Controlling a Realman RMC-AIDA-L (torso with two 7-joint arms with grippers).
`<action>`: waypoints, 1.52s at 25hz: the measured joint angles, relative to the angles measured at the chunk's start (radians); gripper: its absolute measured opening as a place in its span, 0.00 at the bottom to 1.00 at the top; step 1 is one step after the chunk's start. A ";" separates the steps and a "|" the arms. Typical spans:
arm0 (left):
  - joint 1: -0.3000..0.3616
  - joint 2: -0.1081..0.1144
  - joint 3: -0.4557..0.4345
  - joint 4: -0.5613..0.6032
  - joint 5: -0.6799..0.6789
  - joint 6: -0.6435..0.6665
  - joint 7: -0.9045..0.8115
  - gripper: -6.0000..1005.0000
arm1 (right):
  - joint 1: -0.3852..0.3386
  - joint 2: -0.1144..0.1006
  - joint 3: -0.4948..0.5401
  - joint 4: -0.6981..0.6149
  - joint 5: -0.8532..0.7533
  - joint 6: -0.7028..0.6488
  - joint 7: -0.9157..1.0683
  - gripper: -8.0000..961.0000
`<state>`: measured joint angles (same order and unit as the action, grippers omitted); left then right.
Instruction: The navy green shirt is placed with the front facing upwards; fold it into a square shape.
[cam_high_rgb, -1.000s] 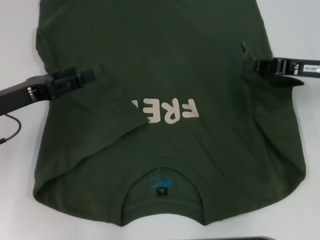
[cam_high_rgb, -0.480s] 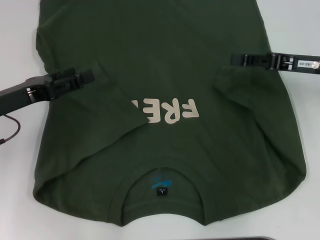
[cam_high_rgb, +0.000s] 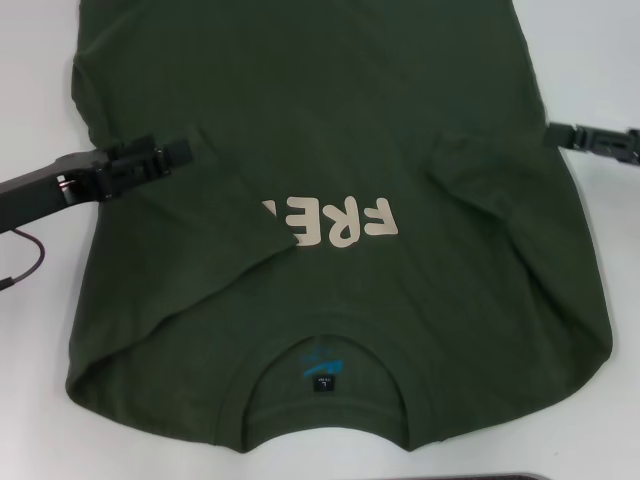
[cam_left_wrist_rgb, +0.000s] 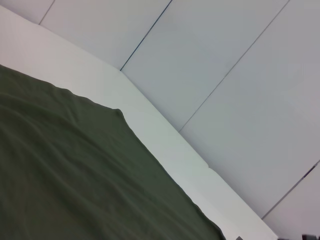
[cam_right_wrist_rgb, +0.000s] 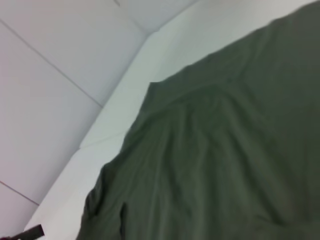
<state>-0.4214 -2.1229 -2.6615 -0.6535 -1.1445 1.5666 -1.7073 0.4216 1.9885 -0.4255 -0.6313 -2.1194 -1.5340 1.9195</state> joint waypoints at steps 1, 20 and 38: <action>0.000 0.000 0.000 0.000 0.000 0.001 0.000 0.88 | -0.011 -0.002 0.001 0.001 0.000 -0.004 -0.002 0.78; 0.002 -0.003 0.008 0.000 -0.001 0.007 0.004 0.88 | -0.073 -0.009 0.006 0.011 -0.073 -0.004 0.023 0.77; 0.005 -0.003 0.007 0.000 -0.001 0.009 0.008 0.88 | -0.096 0.010 0.000 0.017 -0.074 0.018 0.017 0.77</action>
<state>-0.4169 -2.1260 -2.6546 -0.6535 -1.1459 1.5756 -1.6994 0.3255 1.9981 -0.4251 -0.6139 -2.1936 -1.5164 1.9365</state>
